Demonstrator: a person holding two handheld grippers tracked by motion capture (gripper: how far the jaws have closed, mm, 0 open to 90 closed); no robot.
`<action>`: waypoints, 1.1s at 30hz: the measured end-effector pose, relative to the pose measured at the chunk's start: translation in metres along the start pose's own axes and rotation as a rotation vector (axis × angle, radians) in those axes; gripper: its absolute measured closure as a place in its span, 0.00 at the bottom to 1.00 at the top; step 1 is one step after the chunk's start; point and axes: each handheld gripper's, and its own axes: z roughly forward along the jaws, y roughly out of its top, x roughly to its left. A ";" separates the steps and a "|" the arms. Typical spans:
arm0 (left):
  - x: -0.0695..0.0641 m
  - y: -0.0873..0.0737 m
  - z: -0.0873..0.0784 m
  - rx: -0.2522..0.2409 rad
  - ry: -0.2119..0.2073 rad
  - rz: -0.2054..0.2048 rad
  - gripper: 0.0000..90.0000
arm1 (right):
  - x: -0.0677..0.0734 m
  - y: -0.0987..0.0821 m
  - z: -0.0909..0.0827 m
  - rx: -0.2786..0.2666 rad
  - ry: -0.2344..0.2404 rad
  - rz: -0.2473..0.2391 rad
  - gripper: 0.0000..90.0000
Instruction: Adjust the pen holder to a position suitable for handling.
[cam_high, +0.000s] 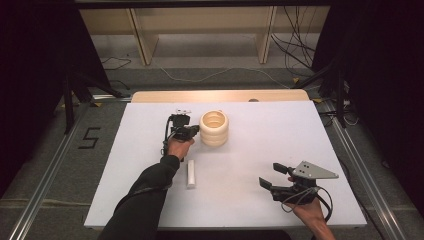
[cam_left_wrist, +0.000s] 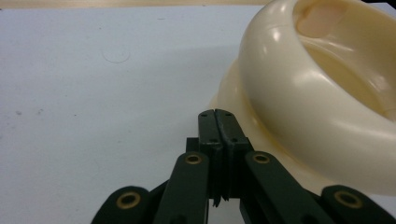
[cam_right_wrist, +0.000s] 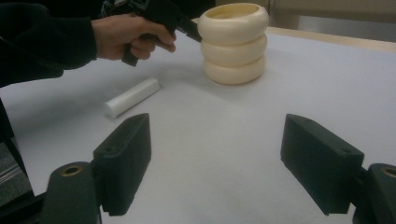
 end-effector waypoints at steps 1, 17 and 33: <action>-0.001 0.000 0.001 0.002 -0.001 -0.002 0.99 | 0.000 0.000 0.000 0.000 0.000 0.000 0.28; -0.008 -0.001 0.003 0.016 0.000 -0.012 0.99 | 0.000 0.000 0.000 0.000 0.002 0.004 0.28; 0.010 0.006 -0.029 0.068 0.039 -0.008 0.63 | 0.000 0.000 0.000 0.001 0.002 0.002 0.28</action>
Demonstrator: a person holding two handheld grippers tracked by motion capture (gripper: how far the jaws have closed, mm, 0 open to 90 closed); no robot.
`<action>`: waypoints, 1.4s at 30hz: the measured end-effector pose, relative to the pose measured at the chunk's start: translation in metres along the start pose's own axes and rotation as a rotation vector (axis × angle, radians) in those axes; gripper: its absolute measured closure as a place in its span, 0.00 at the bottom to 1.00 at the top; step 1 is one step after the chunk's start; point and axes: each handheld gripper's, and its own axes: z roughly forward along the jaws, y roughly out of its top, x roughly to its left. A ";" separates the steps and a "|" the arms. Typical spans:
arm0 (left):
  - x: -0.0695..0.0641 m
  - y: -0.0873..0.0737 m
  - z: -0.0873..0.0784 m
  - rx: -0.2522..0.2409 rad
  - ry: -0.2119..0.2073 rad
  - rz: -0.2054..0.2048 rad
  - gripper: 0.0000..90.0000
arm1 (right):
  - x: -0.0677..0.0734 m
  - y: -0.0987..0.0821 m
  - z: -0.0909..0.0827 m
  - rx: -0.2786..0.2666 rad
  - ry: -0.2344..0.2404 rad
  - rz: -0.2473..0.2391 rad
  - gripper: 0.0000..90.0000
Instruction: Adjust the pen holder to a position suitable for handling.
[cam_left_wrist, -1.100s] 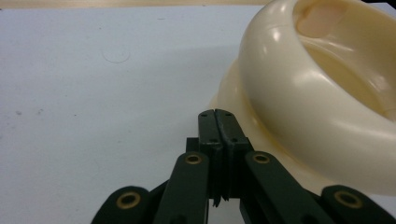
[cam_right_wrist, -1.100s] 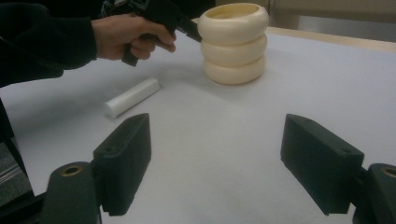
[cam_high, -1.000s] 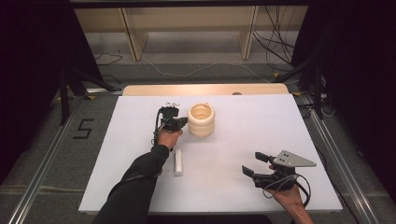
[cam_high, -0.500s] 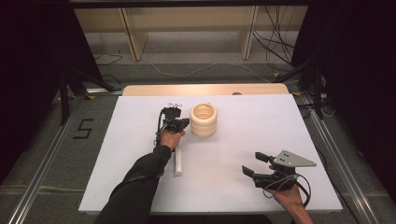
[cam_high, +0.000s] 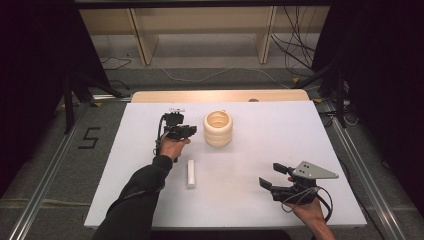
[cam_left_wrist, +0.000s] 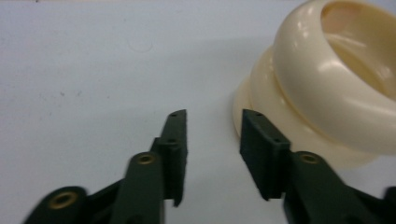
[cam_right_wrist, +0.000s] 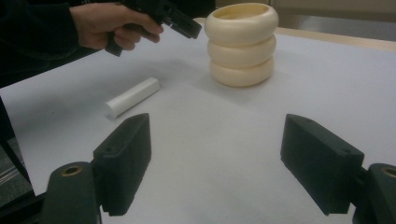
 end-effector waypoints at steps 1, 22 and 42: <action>0.000 0.000 -0.003 0.002 0.005 0.000 0.60 | 0.000 0.000 0.000 0.000 0.000 0.001 0.28; -0.016 -0.029 -0.040 0.105 0.020 0.039 0.26 | -0.002 -0.002 -0.001 0.003 0.000 0.003 0.28; -0.026 -0.056 -0.056 0.173 0.028 0.052 0.18 | -0.002 -0.003 -0.001 0.007 -0.002 0.005 0.28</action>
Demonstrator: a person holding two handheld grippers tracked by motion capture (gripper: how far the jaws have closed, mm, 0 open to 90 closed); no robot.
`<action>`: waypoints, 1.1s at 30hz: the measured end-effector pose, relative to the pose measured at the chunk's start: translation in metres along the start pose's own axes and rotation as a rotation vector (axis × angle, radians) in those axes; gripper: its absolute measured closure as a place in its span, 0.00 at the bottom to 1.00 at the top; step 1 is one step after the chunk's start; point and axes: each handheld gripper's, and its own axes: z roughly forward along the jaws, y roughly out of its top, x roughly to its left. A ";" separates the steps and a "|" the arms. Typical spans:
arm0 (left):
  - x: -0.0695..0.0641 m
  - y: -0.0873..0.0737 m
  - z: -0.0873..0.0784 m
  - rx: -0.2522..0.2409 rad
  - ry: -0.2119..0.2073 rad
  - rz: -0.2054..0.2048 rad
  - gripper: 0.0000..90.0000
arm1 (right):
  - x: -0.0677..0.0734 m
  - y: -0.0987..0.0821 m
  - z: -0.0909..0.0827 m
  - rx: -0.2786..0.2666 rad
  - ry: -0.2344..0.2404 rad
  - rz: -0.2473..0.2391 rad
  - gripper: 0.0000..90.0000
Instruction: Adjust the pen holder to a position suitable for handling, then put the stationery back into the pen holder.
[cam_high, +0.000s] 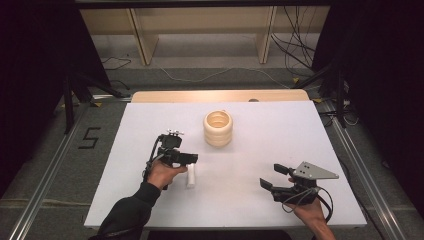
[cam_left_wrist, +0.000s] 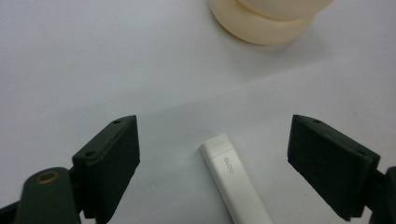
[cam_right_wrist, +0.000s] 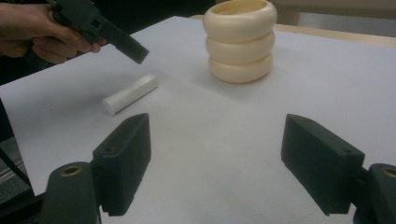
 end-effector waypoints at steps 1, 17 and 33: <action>0.000 -0.001 0.000 0.006 -0.002 0.000 0.18 | 0.000 0.000 0.000 -0.001 -0.001 0.001 0.28; -0.002 -0.016 -0.007 0.042 -0.008 -0.004 0.17 | 0.002 0.000 0.001 0.006 -0.004 -0.011 0.28; -0.018 -0.025 -0.003 0.086 -0.001 0.002 0.17 | 0.004 0.001 0.001 0.010 -0.003 -0.021 0.28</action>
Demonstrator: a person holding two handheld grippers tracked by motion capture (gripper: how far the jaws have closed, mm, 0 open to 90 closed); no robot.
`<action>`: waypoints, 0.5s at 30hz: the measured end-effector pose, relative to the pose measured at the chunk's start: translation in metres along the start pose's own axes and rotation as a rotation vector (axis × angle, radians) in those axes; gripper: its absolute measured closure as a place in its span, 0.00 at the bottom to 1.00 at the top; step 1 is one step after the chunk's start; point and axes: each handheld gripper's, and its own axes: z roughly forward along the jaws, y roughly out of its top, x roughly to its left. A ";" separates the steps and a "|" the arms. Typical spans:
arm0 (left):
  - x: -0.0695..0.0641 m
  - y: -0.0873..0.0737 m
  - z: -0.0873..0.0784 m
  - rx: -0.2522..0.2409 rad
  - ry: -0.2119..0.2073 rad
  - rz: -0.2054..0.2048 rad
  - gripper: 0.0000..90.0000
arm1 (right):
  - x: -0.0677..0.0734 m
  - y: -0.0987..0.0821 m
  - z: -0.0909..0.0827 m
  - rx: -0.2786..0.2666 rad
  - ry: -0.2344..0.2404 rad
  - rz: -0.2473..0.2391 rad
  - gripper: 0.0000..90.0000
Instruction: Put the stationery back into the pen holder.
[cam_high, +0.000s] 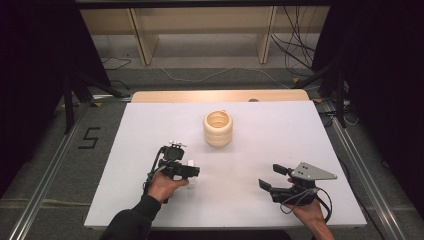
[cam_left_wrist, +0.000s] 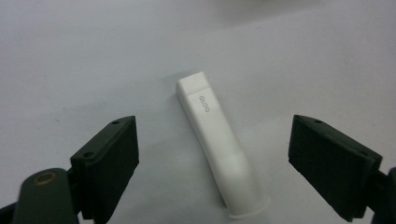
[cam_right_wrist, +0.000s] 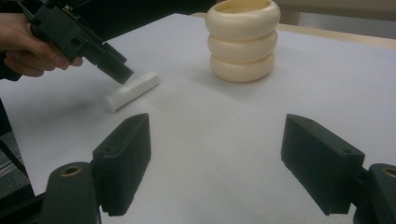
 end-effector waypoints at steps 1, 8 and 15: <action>-0.002 0.000 0.001 0.004 0.001 0.003 0.17 | 0.000 0.000 0.000 0.000 0.000 0.000 0.28; -0.005 -0.002 0.005 0.030 0.008 0.000 0.18 | 0.000 0.000 0.000 0.001 0.000 -0.001 0.28; -0.008 -0.004 0.009 0.050 0.011 0.003 0.24 | 0.001 0.000 0.001 0.003 0.000 0.000 0.28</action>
